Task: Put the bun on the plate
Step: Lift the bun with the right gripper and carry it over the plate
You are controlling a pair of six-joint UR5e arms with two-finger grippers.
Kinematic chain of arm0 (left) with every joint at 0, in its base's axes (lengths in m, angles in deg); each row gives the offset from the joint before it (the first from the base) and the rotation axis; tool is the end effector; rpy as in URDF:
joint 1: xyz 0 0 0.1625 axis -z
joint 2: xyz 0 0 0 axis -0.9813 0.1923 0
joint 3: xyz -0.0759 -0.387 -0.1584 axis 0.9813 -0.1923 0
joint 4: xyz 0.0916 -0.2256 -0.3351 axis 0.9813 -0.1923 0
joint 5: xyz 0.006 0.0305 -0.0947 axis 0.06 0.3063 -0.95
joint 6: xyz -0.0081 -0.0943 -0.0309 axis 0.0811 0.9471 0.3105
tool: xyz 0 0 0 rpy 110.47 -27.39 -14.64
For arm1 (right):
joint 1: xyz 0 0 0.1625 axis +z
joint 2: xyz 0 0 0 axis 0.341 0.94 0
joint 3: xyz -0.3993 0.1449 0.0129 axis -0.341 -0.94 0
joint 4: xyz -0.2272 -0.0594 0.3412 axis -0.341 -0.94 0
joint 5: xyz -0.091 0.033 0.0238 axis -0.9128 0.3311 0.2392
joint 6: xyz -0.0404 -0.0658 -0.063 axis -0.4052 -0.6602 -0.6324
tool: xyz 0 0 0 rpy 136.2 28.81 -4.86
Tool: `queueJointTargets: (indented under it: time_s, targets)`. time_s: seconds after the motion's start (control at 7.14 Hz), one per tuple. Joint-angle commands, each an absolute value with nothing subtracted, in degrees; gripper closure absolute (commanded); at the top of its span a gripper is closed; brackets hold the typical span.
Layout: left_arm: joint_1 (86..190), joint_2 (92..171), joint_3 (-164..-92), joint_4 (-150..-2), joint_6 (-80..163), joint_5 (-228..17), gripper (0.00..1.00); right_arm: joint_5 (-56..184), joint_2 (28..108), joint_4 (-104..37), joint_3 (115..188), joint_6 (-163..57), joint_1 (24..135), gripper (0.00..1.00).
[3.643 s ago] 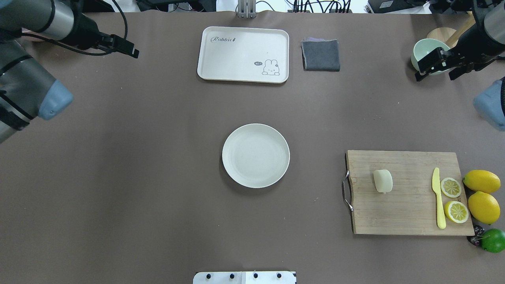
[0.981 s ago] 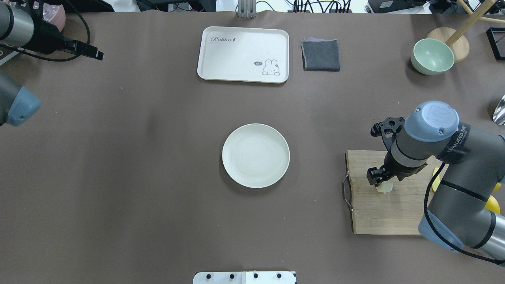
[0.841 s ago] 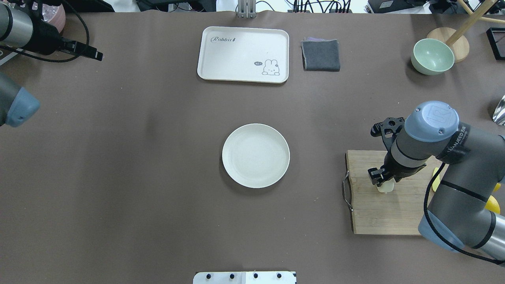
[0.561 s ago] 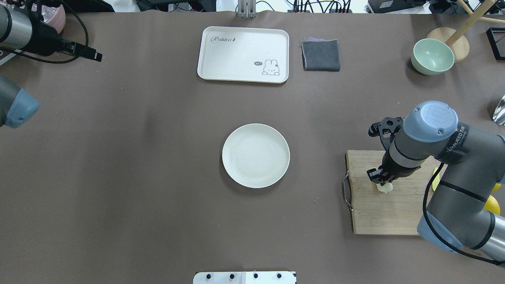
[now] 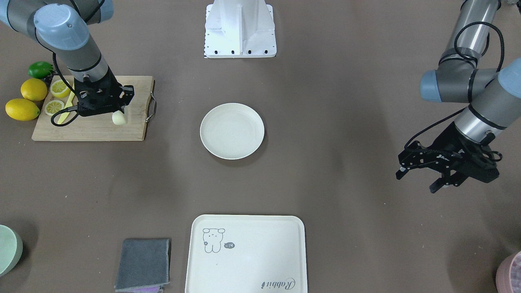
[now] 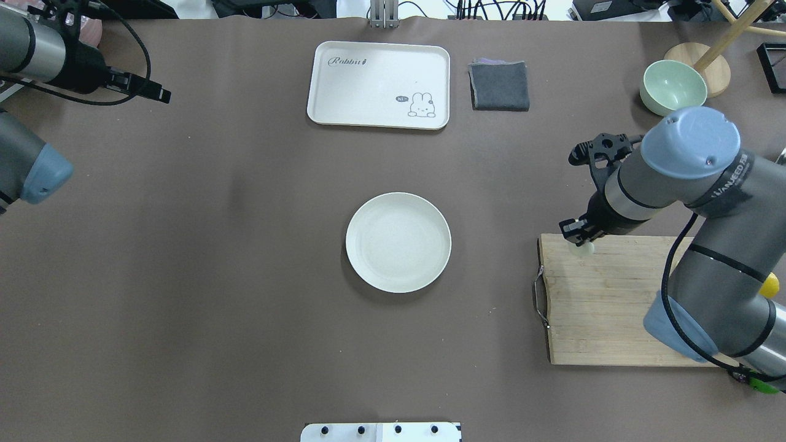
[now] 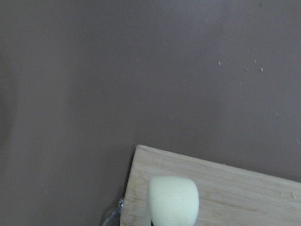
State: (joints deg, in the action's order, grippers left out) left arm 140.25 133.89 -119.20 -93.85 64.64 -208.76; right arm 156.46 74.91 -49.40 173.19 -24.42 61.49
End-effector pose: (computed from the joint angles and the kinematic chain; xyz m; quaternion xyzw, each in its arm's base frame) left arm 0.2497 -0.6166 0.4163 0.2502 0.4733 0.0806 0.8408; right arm -0.3453 -0.4261 0.3517 0.0457 -0.3597 -0.0944 0.9271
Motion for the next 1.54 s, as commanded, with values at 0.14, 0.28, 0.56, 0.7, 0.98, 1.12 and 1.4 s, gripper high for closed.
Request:
queueJointTargets:
  time_s: [0.14,0.28,0.56,0.7,0.98,1.12,1.4]
  targets:
    - [138.4,134.7,-119.3,-94.0,64.7,-208.7,0.02,156.4,59.3,-49.0,166.1,-23.9,63.5,1.0]
    - [138.3,135.3,-119.4,-94.0,65.1,-208.7,0.02,156.5,56.7,-48.9,164.1,-22.6,63.3,1.0]
    - [138.3,135.5,-119.3,-93.9,64.6,-208.7,0.02,156.4,53.4,-48.9,161.8,-22.4,60.2,1.0]
    - [138.7,135.5,-119.4,-94.0,64.9,-208.7,0.02,156.2,51.5,-47.8,159.6,-22.4,58.3,1.0]
    - [140.0,135.8,-119.5,-94.1,65.2,-208.6,0.02,155.5,49.9,-35.9,151.5,-22.5,55.7,1.0]
    - [140.4,135.8,-119.4,-94.0,65.2,-206.0,0.02,154.6,49.3,-34.0,150.1,-22.9,54.9,1.0]
    - [140.4,136.8,-120.2,-95.1,69.9,-203.2,0.02,154.5,48.6,-33.9,150.5,-22.8,53.2,1.0]
